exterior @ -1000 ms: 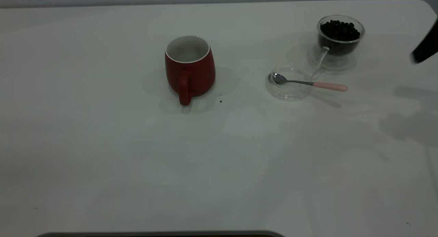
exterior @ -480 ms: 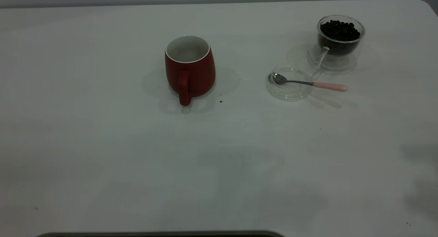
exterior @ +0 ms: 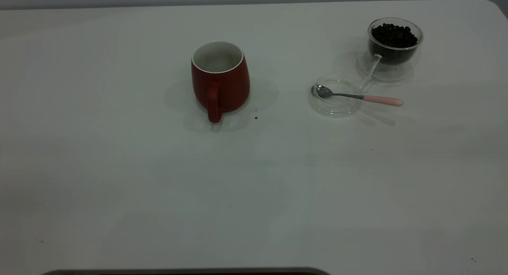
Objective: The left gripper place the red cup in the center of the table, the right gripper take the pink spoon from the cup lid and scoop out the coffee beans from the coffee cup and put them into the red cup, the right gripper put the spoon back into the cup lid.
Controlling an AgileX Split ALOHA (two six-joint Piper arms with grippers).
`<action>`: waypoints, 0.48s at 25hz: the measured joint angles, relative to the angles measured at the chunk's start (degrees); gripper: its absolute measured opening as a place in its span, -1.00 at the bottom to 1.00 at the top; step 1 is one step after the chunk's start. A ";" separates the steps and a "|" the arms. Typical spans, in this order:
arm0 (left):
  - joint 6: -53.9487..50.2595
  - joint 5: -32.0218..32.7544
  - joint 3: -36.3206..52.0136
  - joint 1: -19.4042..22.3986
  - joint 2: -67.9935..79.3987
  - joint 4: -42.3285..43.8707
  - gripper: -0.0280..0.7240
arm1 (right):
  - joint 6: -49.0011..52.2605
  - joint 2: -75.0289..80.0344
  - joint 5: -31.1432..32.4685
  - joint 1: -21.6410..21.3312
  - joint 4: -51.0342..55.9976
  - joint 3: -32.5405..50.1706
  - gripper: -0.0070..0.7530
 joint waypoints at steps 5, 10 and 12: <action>0.00 0.00 0.00 0.00 0.00 0.00 0.59 | 2.12 -8.68 -1.82 0.00 -3.00 4.45 0.57; 0.00 0.00 0.00 0.00 0.00 0.00 0.59 | 2.64 -14.56 -1.71 0.59 -3.52 4.79 0.57; 0.00 0.00 0.00 0.00 0.00 0.00 0.59 | 2.71 -16.52 -1.65 1.79 -3.73 4.85 0.57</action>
